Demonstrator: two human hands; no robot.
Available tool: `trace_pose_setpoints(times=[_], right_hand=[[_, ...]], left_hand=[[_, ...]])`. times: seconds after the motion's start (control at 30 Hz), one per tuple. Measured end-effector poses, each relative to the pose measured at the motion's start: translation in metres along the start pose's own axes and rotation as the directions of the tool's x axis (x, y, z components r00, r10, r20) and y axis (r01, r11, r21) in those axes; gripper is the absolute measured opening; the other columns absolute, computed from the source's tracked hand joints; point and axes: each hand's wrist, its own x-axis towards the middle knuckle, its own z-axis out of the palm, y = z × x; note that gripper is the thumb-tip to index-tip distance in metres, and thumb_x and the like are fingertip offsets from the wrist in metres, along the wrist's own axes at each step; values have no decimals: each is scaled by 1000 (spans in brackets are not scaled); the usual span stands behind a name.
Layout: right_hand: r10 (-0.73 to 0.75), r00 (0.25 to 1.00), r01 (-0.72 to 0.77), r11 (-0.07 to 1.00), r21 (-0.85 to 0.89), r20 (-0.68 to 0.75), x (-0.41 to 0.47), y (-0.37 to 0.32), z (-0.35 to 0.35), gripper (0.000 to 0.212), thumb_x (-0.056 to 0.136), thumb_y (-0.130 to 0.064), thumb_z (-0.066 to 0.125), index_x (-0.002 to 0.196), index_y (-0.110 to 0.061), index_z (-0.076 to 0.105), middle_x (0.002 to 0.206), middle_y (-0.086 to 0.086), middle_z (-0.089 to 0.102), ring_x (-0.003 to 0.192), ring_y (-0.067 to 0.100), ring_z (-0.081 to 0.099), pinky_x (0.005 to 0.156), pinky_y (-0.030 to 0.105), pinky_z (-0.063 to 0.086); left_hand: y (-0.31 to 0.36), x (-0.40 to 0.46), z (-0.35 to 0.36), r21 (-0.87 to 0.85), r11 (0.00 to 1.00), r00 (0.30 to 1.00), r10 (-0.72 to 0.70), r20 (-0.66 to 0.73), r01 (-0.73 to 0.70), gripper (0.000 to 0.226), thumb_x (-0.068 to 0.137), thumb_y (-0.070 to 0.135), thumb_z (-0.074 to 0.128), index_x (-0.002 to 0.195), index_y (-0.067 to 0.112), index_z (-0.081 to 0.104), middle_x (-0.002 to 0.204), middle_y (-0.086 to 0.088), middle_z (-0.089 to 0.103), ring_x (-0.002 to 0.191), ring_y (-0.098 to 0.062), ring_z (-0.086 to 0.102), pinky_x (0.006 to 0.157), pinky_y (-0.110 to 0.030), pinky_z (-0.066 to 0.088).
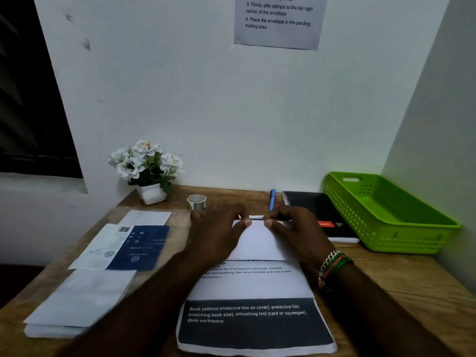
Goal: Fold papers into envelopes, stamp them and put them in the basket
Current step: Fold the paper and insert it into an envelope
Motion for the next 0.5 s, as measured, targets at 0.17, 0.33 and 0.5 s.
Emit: trace_pose_setpoints(times=[0.17,0.33,0.5], right_hand=[[26,999,-26,1000,7,36,1,8,-5,14,87,-17,77,77,-26,75,81,-15,76,82,-6,67,83,22,49],[82,994,-80,996,-26,77,-1,15,-16,14,87,-18,77,74,-23,76,79,-11,76,80,-3,66,85,30,52],[116,987,-93,978,-188,112,-5,16,-10,21,86,-21,77,69,-31,71,73,-14,72,76,-4,64,73,23,48]], left_hand=[[-15,5,-5,-17,998,995,-57,77,59,17,101,55,49,92,42,56,96,21,66,102,-5,58,101,-47,33],[-37,5,-17,-41,986,971,-152,183,162,24,100,55,51,90,37,62,90,18,68,97,-6,61,106,-50,38],[-42,1,-15,18,985,956,-170,239,170,11,101,41,58,91,38,61,99,17,65,103,-10,59,106,-50,40]])
